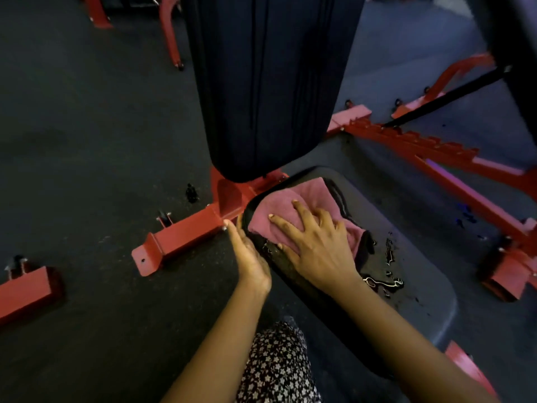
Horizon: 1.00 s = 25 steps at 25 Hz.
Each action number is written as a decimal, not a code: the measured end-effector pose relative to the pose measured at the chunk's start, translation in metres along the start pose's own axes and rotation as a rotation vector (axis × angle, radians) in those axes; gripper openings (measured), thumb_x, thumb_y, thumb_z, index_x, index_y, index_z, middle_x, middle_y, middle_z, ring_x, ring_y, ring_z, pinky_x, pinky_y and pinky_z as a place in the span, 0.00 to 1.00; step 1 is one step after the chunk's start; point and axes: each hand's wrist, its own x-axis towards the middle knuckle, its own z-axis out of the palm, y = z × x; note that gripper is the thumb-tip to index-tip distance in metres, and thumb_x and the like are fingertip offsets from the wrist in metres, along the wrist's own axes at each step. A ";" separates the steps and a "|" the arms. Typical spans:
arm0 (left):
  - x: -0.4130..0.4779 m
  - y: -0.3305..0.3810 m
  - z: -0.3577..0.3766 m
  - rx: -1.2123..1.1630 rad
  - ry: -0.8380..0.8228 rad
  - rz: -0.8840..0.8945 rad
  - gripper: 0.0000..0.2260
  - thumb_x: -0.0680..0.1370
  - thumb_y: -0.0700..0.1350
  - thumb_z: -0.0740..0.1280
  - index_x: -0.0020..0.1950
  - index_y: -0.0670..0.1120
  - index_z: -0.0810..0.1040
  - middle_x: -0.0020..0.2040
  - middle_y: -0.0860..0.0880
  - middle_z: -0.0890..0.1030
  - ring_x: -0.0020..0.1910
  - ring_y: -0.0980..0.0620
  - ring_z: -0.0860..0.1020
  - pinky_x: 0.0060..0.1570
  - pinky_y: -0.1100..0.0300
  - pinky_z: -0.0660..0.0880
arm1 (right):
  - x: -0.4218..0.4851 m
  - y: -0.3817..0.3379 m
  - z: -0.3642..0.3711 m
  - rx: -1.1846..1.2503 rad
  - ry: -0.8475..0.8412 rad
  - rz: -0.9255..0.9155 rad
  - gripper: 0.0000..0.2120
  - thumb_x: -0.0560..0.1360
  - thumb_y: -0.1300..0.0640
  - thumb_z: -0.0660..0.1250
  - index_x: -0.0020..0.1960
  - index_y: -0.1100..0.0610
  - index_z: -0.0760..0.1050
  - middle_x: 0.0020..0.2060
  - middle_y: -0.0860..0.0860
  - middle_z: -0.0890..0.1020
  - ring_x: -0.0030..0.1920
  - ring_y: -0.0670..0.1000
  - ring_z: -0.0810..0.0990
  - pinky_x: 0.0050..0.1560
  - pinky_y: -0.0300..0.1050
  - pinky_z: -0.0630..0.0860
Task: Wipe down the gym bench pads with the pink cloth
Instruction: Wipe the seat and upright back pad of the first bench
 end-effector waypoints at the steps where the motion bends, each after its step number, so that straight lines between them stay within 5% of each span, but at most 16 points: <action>1: -0.003 0.000 0.000 0.001 0.005 0.006 0.31 0.74 0.70 0.48 0.73 0.56 0.62 0.72 0.50 0.67 0.70 0.49 0.67 0.70 0.48 0.62 | 0.000 -0.001 0.003 -0.009 0.034 0.000 0.24 0.70 0.39 0.61 0.66 0.39 0.69 0.63 0.54 0.76 0.50 0.60 0.77 0.41 0.52 0.73; 4: -0.016 0.007 0.012 0.021 0.023 0.060 0.29 0.76 0.67 0.49 0.71 0.53 0.66 0.67 0.49 0.73 0.64 0.50 0.73 0.62 0.53 0.70 | 0.002 0.001 -0.003 0.080 0.049 -0.013 0.21 0.68 0.47 0.66 0.61 0.40 0.74 0.55 0.54 0.80 0.44 0.59 0.77 0.38 0.50 0.73; 6: -0.026 0.007 0.017 0.043 0.004 0.056 0.24 0.78 0.64 0.49 0.60 0.51 0.76 0.54 0.50 0.82 0.53 0.53 0.79 0.51 0.57 0.74 | 0.007 0.013 -0.013 0.193 0.088 -0.023 0.20 0.69 0.53 0.67 0.61 0.41 0.75 0.54 0.56 0.80 0.46 0.62 0.77 0.39 0.53 0.74; 9: -0.043 0.003 0.009 0.183 0.072 0.066 0.24 0.77 0.64 0.52 0.62 0.52 0.75 0.59 0.49 0.80 0.58 0.51 0.77 0.59 0.53 0.73 | 0.018 0.031 -0.048 0.159 0.157 -0.066 0.22 0.73 0.53 0.65 0.66 0.41 0.70 0.62 0.57 0.74 0.55 0.63 0.74 0.47 0.56 0.73; 11: -0.050 0.003 0.002 0.212 0.230 0.105 0.24 0.78 0.62 0.53 0.68 0.50 0.69 0.66 0.49 0.74 0.62 0.50 0.74 0.62 0.51 0.69 | 0.011 0.025 -0.059 0.061 0.048 -0.153 0.28 0.76 0.49 0.62 0.73 0.40 0.57 0.71 0.54 0.65 0.64 0.62 0.67 0.56 0.58 0.68; 13: -0.048 0.012 0.005 0.170 0.268 0.109 0.24 0.78 0.63 0.51 0.64 0.49 0.71 0.62 0.48 0.75 0.57 0.49 0.75 0.56 0.52 0.71 | 0.001 0.011 -0.052 0.119 -0.213 -0.206 0.33 0.77 0.42 0.59 0.75 0.39 0.45 0.76 0.49 0.54 0.72 0.59 0.57 0.66 0.60 0.59; 18: -0.011 0.031 0.016 0.212 0.188 0.069 0.30 0.75 0.68 0.48 0.69 0.51 0.67 0.67 0.46 0.73 0.64 0.45 0.73 0.65 0.45 0.69 | 0.030 0.007 -0.029 0.094 -0.459 -0.287 0.28 0.74 0.32 0.51 0.72 0.32 0.46 0.77 0.50 0.44 0.75 0.61 0.49 0.70 0.67 0.49; 21: -0.003 0.026 0.007 0.247 0.134 -0.005 0.33 0.72 0.71 0.50 0.68 0.52 0.70 0.65 0.47 0.75 0.63 0.45 0.74 0.65 0.44 0.69 | 0.021 -0.007 -0.010 0.015 -0.226 -0.289 0.25 0.72 0.34 0.46 0.70 0.32 0.56 0.75 0.56 0.57 0.72 0.64 0.59 0.65 0.71 0.57; 23: 0.001 0.025 0.008 0.198 0.107 -0.021 0.33 0.71 0.71 0.51 0.65 0.52 0.73 0.62 0.47 0.77 0.61 0.46 0.75 0.64 0.45 0.70 | 0.017 -0.013 -0.001 0.005 -0.070 -0.235 0.21 0.72 0.36 0.51 0.64 0.33 0.67 0.66 0.54 0.73 0.62 0.60 0.75 0.55 0.65 0.72; 25: 0.002 0.029 0.012 0.150 0.074 -0.022 0.31 0.73 0.69 0.51 0.63 0.49 0.75 0.59 0.47 0.79 0.59 0.47 0.77 0.63 0.48 0.71 | 0.022 -0.011 0.002 0.044 0.008 -0.218 0.19 0.71 0.37 0.54 0.60 0.33 0.71 0.62 0.53 0.77 0.56 0.56 0.78 0.49 0.58 0.75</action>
